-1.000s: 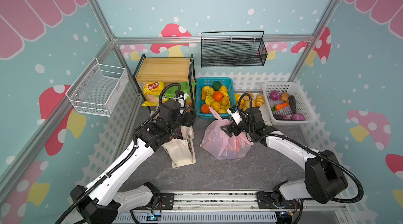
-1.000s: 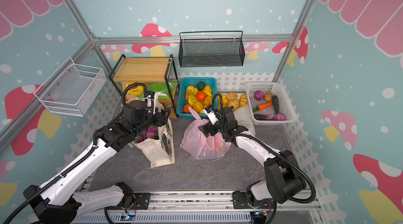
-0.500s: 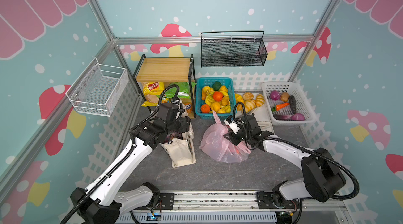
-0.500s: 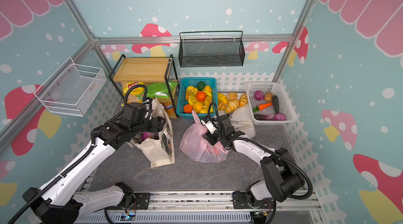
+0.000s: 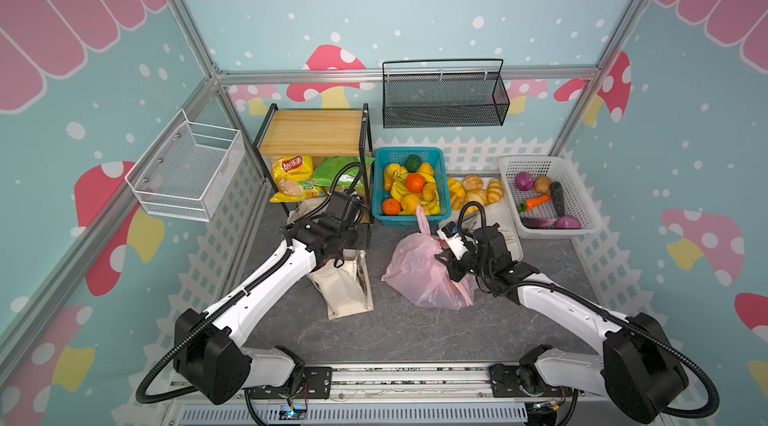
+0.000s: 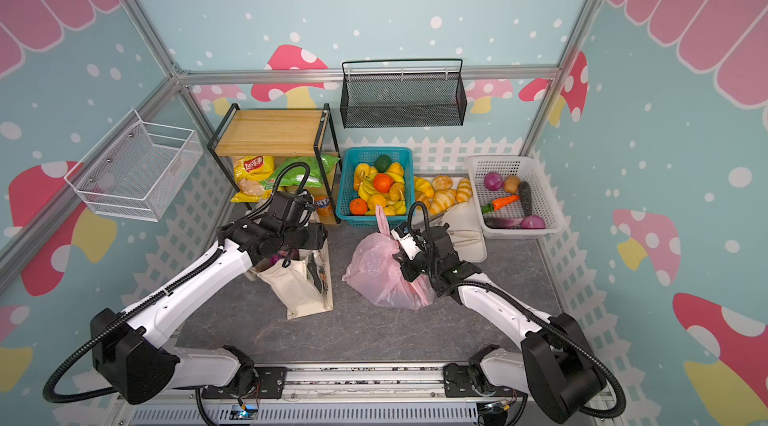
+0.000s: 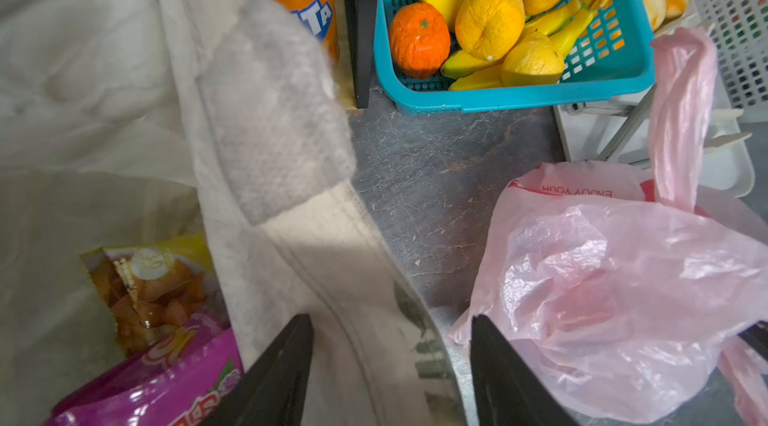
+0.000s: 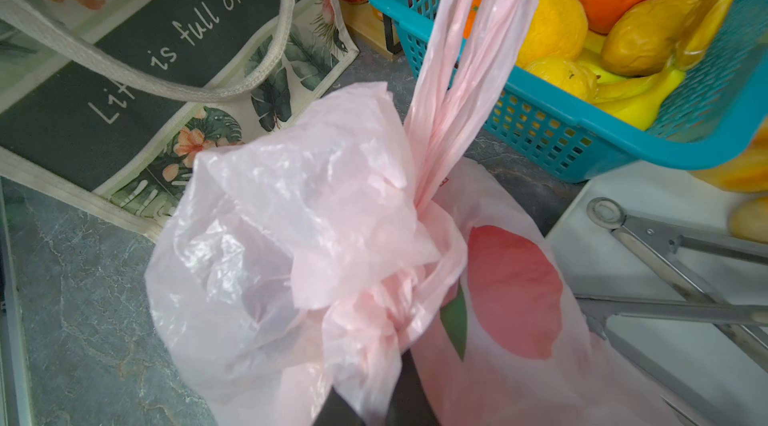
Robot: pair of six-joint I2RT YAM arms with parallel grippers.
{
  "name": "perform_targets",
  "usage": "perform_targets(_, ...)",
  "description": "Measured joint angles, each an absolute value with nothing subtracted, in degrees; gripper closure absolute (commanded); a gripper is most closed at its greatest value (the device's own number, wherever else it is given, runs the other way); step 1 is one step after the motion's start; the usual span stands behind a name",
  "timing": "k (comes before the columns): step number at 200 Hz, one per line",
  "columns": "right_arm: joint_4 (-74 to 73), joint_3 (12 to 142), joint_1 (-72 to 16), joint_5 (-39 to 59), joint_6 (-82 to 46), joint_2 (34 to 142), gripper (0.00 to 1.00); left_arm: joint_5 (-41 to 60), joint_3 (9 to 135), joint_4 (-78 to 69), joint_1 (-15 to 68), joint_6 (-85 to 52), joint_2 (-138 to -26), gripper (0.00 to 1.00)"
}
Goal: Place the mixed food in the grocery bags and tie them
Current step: 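Lift the knotted pink bag with the right gripper and swing it over the tote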
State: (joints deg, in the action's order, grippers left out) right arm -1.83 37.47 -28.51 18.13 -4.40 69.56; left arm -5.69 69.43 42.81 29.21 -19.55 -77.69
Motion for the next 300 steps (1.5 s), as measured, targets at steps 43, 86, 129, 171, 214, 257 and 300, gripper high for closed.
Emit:
perform_targets(43, -1.4, 37.3, -27.3, 15.5, -6.1, 65.0, 1.0, -3.6, 67.5, 42.1, 31.3, -21.0, -74.8, 0.81)
perform_targets(86, 1.4, 37.2, -23.1, 14.7, -8.3, 56.2, 1.0, 1.7, 65.1, 42.0, 36.7, -22.2, -70.0, 0.92)
perform_targets(129, 7.8, 42.7, -20.1, 8.8, -9.5, 48.6, 1.0, 6.9, 65.7, 38.7, 44.1, -23.9, -72.4, 0.92)
perform_targets(171, 11.3, 53.7, -17.9, 1.0, -9.1, 46.0, 1.0, 11.3, 72.6, 34.3, 48.3, -24.3, -80.9, 0.89)
perform_targets(214, 12.7, 62.6, -17.9, 2.2, -8.5, 47.0, 1.0, 13.2, 77.5, 31.4, 48.8, -23.4, -83.3, 0.51)
perform_targets(257, 12.0, 70.9, -18.2, 17.1, -8.9, 53.7, 1.0, 8.1, 76.6, 34.2, 44.6, -21.5, -76.1, 0.4)
perform_targets(300, 8.3, 77.6, -23.6, 30.7, -10.4, 62.2, 1.0, 2.9, 69.1, 39.5, 26.7, -21.7, -57.9, 0.35)
